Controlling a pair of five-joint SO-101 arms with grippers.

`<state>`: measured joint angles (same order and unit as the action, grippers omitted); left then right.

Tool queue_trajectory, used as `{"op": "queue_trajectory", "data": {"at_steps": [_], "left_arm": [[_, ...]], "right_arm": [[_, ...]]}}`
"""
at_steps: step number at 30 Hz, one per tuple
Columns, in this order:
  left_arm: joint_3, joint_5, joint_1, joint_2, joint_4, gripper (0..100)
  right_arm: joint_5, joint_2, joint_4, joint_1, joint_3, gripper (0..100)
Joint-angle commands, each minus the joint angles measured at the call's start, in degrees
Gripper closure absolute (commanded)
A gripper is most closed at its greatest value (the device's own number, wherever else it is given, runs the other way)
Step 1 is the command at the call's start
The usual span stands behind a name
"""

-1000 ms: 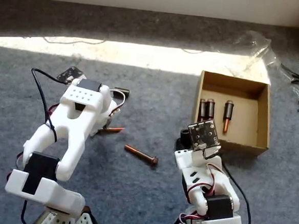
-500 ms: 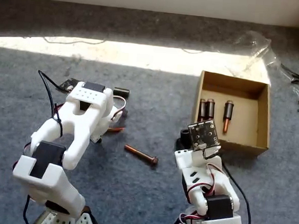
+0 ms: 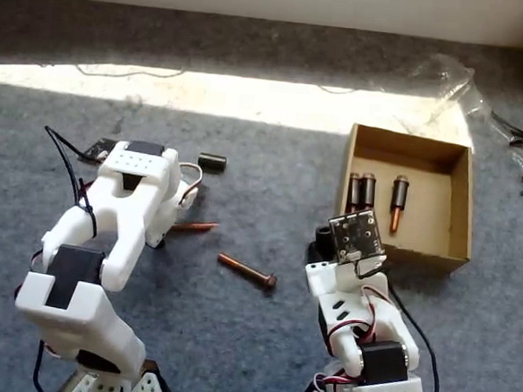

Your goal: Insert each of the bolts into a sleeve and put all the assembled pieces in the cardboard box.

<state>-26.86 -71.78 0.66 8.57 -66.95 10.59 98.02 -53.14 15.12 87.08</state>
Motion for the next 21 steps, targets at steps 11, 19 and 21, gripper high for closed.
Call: {"op": "queue_trajectory", "data": {"at_steps": [11, 19, 21], "left_arm": [[2.51, -0.26, -0.75, -0.48, 2.81, 78], [2.24, 10.55, -0.75, -0.48, 5.27, 87], [2.42, 17.05, -0.75, -0.48, 5.27, 87]], "right_arm": [[-0.09, 0.66, 0.92, -0.57, -0.48, 99.3], [0.00, 0.66, 0.92, -0.57, -0.48, 99.3], [0.00, 0.66, 0.92, -0.57, -0.48, 99.3]]}}
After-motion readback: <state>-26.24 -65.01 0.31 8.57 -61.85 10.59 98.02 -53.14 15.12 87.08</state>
